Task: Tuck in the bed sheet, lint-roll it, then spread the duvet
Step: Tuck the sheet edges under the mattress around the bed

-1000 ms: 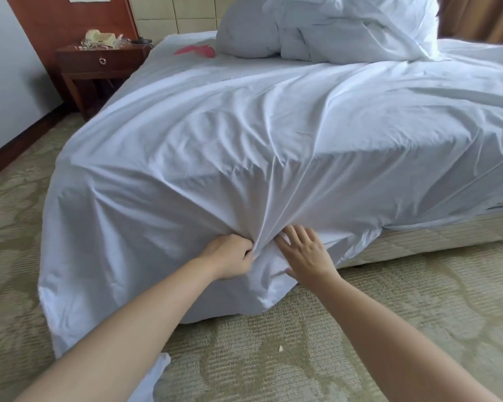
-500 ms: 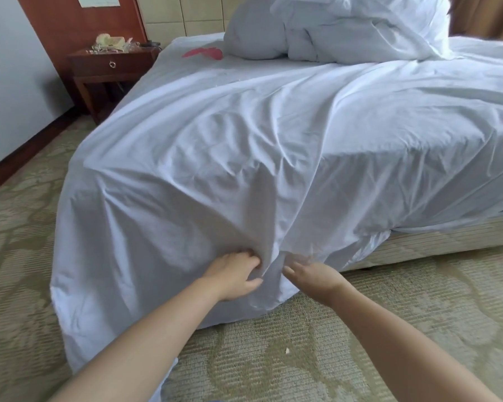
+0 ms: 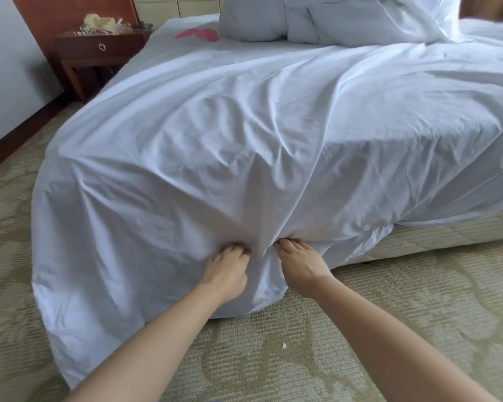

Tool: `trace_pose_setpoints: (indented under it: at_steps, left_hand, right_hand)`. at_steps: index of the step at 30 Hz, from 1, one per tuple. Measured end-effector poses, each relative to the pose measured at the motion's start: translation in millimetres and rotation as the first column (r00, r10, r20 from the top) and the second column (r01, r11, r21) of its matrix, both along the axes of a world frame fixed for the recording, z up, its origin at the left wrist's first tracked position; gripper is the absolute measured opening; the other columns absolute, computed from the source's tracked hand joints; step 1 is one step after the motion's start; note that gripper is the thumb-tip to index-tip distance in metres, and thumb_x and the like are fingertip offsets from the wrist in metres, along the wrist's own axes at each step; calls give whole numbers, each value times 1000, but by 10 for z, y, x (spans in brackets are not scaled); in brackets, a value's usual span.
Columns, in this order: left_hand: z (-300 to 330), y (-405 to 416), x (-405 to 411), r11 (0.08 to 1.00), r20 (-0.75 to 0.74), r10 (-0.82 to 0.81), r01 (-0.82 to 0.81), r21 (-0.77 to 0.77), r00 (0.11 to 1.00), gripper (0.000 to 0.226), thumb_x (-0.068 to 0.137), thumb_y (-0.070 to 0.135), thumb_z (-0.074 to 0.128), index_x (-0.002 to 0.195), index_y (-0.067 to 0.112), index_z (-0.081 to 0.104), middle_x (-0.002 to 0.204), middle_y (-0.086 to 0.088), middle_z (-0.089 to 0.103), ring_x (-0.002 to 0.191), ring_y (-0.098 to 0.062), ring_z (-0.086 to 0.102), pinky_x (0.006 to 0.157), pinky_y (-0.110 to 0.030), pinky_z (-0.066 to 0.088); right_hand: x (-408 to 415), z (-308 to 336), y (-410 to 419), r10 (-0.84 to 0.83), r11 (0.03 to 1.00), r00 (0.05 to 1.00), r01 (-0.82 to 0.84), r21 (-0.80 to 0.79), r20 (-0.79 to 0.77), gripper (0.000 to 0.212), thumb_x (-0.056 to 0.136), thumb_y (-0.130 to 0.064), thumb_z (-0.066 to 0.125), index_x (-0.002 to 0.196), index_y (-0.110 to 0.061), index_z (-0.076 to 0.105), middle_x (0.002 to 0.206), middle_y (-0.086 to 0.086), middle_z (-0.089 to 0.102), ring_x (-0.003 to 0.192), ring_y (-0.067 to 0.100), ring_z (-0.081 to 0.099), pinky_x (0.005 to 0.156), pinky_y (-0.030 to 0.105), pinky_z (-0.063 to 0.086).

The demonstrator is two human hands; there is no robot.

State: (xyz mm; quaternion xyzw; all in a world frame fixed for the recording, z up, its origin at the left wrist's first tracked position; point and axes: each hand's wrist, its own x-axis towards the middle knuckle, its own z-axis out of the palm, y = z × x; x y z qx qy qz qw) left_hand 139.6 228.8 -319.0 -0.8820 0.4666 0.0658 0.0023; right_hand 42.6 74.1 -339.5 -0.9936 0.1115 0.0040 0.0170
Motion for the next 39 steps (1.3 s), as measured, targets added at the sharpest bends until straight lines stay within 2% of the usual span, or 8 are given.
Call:
trace_pose_setpoints:
  at_steps: [6,11,20,27,29,32,35,39]
  left_hand:
    - [-168,52,-33,992,39,43,-38,-119,998,66,85,24,14,146,8,34,149,-6,38,138,-20,32,115,-31,21]
    - [-229,88,-26,999,40,36,-36,4,999,71,90,18,42,153,9,9,160,-4,10,147,-17,8,120,-30,-1]
    - [-196,-117,-1,987,37,159,-158,-10,987,78,85,20,52,152,16,12,156,0,23,143,-16,19,119,-32,7]
    - [-212,113,-79,995,63,72,-68,-74,995,70,86,12,45,151,17,17,155,0,22,143,-18,16,118,-31,8]
    - [-213,151,-108,994,63,69,-63,-94,996,61,88,10,42,147,16,28,154,-2,23,143,-19,16,117,-33,12]
    - [-194,160,-168,992,35,75,-71,-109,997,54,89,7,39,143,13,37,155,-5,22,144,-20,14,116,-35,16]
    - [-194,180,-201,992,38,67,-62,-108,997,52,88,5,39,139,12,42,153,-5,26,142,-21,19,114,-34,19]
    - [-243,252,-200,995,-11,84,-85,-56,996,47,89,9,41,136,13,45,148,-2,33,136,-18,28,110,-33,26]
  right_hand:
    - [54,-1,29,-42,999,996,42,0,-85,59,100,-32,33,152,-10,15,159,4,20,146,17,15,120,31,4]
    - [245,-22,29,-93,995,992,97,36,-88,57,98,-36,37,148,-11,27,149,3,38,139,20,29,117,32,12]
    - [374,-42,6,-163,987,978,163,-10,-133,52,90,-28,44,140,-12,39,139,5,48,134,22,36,113,31,17]
    - [87,-140,156,-237,966,940,201,165,245,33,82,-6,50,113,-5,61,112,8,63,111,31,54,89,36,42]
    - [24,-104,220,-510,829,823,394,397,249,26,87,-7,48,110,-7,59,112,5,61,104,27,54,76,34,42]
    - [33,-99,247,-796,391,593,655,646,-120,42,88,-22,56,125,-6,44,126,11,51,108,29,53,80,35,45]
    - [111,-179,252,-769,89,472,747,659,-431,83,83,-38,70,145,-8,23,142,15,35,127,34,41,100,43,40]
    - [232,-183,232,-721,-258,455,524,812,-522,56,93,-22,59,141,-2,38,135,19,49,123,35,49,95,39,45]
